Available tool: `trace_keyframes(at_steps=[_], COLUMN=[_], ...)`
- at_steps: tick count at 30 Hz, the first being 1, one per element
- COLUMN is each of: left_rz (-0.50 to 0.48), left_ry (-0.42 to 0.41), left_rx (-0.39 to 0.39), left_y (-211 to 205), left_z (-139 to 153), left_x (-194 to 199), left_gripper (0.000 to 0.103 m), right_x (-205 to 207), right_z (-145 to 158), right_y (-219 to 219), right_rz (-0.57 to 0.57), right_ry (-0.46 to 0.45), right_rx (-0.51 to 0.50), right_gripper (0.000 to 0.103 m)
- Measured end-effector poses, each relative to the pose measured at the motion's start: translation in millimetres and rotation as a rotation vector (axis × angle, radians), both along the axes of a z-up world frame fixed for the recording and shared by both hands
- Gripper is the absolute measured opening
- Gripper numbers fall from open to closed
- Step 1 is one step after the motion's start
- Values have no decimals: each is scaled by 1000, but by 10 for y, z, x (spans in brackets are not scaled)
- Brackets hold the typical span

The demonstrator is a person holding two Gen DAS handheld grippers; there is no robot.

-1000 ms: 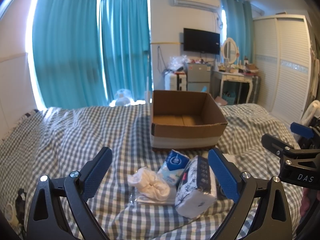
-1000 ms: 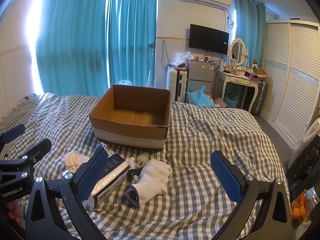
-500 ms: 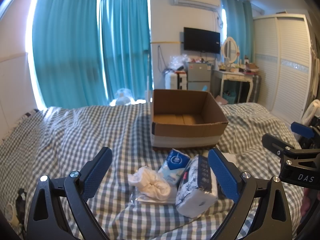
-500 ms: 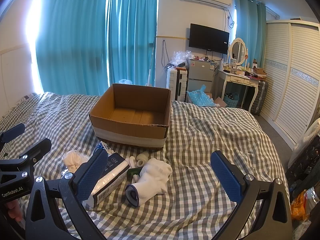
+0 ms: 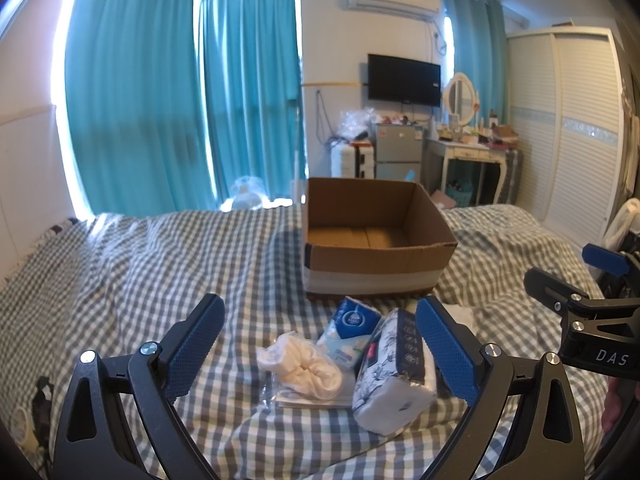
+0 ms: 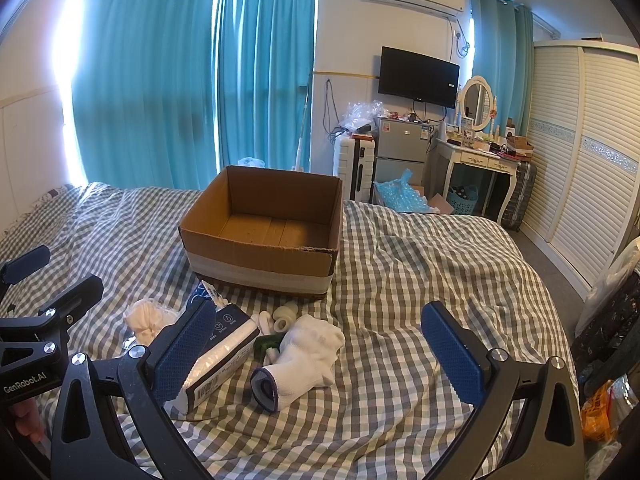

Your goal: Organize soft objects

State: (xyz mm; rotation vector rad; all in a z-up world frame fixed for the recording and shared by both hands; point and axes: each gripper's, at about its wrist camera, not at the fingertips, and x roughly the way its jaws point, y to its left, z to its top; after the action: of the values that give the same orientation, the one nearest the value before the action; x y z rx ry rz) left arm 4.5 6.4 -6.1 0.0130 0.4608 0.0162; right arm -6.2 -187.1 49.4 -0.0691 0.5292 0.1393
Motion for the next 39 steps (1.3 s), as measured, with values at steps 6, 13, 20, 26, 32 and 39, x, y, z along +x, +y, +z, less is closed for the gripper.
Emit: trace_keyframes(at_steps=[6,13,20,26,32,39], left_rz=[1,1,0,-20,-45,-145], left_ry=[0,0,1,62,199,273], left_rx=[1,1,2,-3,17,46], left_y=[-9,-7,4,56,-92,-431], left_z=[8,-1,-11,-160,-528,-730], left_x=[-3,-2,5,90,246,279], left_gripper=[98,98,98,98,97,97], right_x=[2,5,-21,-7,139,219], right_z=[5,8,-28,-46,-306,-409], right_y=[1,3,-10,-84,-103,-116], right_rz=[0,0,-4,-42,-29,-41], right_ry=[1,2,5,23,131,194], right_rx=[0,-1,-6,-10,-16,-32], right_gripper=[103,103,103,103,103,103])
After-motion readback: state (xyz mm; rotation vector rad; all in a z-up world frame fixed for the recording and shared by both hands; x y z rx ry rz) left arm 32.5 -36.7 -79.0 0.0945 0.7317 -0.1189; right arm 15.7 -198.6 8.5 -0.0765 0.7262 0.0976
